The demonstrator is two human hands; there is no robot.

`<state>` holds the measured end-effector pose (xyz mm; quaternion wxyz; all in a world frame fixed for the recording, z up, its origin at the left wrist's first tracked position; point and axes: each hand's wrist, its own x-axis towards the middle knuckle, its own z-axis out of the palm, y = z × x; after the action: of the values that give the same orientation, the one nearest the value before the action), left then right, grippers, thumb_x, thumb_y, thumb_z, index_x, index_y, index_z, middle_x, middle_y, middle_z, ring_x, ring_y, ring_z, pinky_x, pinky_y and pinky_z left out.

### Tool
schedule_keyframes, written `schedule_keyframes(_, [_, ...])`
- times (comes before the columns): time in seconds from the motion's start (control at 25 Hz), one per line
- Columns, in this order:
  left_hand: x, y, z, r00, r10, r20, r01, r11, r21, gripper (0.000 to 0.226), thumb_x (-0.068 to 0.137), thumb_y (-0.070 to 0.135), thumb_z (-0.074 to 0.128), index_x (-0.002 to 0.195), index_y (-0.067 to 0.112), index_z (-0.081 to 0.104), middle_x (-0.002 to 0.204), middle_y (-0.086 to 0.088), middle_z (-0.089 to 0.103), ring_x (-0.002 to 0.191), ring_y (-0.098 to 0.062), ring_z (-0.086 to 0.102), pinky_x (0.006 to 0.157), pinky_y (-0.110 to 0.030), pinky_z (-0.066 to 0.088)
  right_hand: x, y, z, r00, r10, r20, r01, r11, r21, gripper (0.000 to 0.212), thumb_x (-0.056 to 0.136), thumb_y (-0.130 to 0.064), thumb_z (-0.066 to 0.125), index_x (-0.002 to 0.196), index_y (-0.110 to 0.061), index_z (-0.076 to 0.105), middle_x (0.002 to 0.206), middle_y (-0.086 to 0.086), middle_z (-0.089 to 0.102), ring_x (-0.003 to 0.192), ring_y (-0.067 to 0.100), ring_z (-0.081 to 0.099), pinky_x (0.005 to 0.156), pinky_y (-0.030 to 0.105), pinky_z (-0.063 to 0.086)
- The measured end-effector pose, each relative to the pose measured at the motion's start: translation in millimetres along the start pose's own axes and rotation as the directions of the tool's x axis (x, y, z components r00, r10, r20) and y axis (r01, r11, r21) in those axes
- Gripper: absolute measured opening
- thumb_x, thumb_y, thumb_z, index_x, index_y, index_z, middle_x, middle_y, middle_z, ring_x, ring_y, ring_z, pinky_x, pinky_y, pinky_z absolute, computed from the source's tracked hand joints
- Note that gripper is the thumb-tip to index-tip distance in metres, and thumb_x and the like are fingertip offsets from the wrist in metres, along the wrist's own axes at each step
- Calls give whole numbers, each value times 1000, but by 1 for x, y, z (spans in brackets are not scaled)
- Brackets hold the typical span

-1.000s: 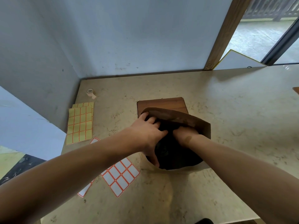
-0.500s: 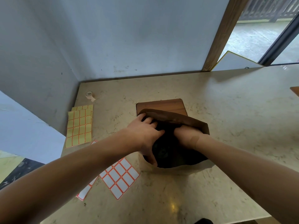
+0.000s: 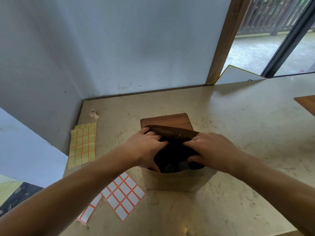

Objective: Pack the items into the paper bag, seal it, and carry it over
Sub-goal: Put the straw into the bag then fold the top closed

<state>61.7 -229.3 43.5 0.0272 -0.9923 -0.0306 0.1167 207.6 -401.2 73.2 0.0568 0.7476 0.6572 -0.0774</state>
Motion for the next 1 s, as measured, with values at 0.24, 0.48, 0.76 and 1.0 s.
schedule_keyframes(0.24, [-23,-12,-4,989,-71,-131,60,995,-84,81,73,71,59,142,35,36,143,10,49,139,-17,33,110,-43,-11,-23,12,5,995,66,-76,-63,997,49,57,86,-62,50,135,-33,47,130,-14,58,123,9,48,102,32,39])
schedule_keyframes(0.48, [-32,-13,-2,982,-127,-138,115,989,-95,75,78,66,60,143,36,36,146,12,45,141,-14,30,111,-44,-15,-26,14,9,989,81,-123,-73,995,67,55,88,-61,48,136,-34,47,132,-15,56,125,7,47,104,30,37])
schedule_keyframes(0.76, [-46,-19,3,969,-158,-189,20,816,-578,93,65,81,60,143,56,16,153,30,7,142,-2,6,111,-42,22,-39,8,18,920,161,-357,-99,978,185,84,78,-81,36,147,-32,31,152,-4,36,138,17,31,107,43,33])
schedule_keyframes(1.0, [-42,-24,17,981,-147,-124,50,820,-571,114,60,67,76,138,64,-8,150,25,18,126,2,18,105,-28,23,-43,18,37,982,153,-115,-129,972,195,116,58,-93,42,145,-46,-16,154,-15,13,135,11,25,108,33,33])
